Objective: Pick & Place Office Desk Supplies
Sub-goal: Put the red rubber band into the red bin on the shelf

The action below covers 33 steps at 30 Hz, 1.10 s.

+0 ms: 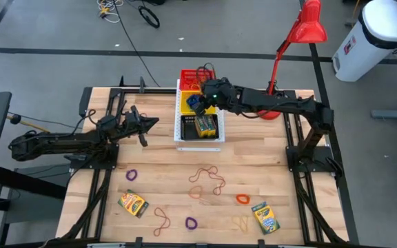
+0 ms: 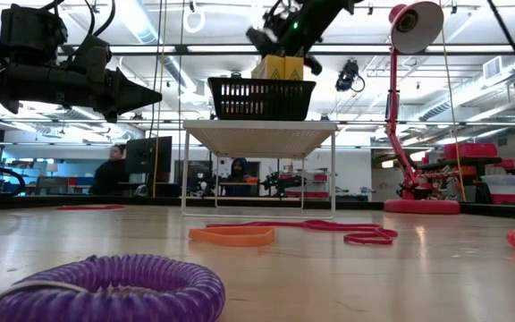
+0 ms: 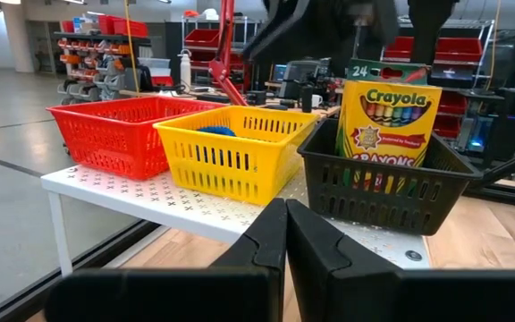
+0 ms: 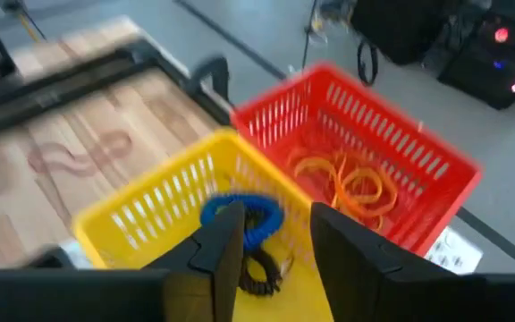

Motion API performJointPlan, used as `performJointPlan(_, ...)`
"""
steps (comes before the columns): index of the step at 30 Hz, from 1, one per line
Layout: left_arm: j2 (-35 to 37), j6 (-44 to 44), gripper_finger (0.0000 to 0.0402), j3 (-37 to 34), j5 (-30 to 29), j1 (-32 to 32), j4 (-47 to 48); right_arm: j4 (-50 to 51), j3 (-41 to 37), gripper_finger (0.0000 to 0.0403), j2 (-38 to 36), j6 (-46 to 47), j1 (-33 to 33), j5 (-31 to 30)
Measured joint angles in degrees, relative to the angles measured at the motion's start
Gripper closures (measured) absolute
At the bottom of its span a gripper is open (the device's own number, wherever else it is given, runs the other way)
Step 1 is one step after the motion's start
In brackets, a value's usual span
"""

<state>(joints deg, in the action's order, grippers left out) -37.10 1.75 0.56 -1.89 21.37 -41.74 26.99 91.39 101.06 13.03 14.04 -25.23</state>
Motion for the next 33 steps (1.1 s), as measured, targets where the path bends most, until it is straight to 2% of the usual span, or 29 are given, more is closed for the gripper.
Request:
performJointPlan(4, 0.00, 0.01, 0.0388, 0.00, 0.00, 0.00, 0.00, 0.30, 0.27, 0.0264, -4.23, -1.95, -0.77, -0.01)
performJointPlan(7, 0.00, -0.01, 0.0388, 0.00, 0.00, 0.00, 0.03, 0.85, -1.95, 0.0289, -8.75, -6.07, -2.90, -0.06)
performJointPlan(10, 0.00, -0.01, 0.0388, 0.00, 0.00, -0.02, 0.03, -2.88, -9.28, 0.0330, -13.91, -8.87, -5.50, 0.17)
performJointPlan(13, 0.00, 0.00, 0.0388, 0.00, 0.00, -0.01, 0.01, -9.51, -20.01, 0.0378, -20.08, -9.97, -7.46, 0.24)
performJointPlan(15, 0.00, -0.01, 0.0388, 0.00, 0.00, 0.00, 0.00, -14.39, -27.28, 0.0395, -24.88, -9.74, -8.78, 0.16)
performJointPlan(20, 0.00, -0.01, 0.0388, 0.00, 0.00, -0.01, 0.00, -21.94, -43.42, 0.0387, -35.26, -6.77, -12.76, 0.00)
performJointPlan(24, 0.00, 0.01, 0.0388, 0.00, 0.00, 0.00, -0.02, -26.45, -53.27, 0.0398, -41.68, -6.01, -16.42, -0.04)
performJointPlan(28, 0.00, 0.01, 0.0388, 0.00, 0.00, -0.01, -0.01, -32.24, -61.23, 0.0395, -45.64, -6.37, -20.36, 0.00)
performJointPlan(33, 0.00, -0.01, 0.0388, 0.00, 0.00, 0.00, 0.00, -39.23, -68.61, 0.0399, -46.84, -6.42, -24.22, 0.07)
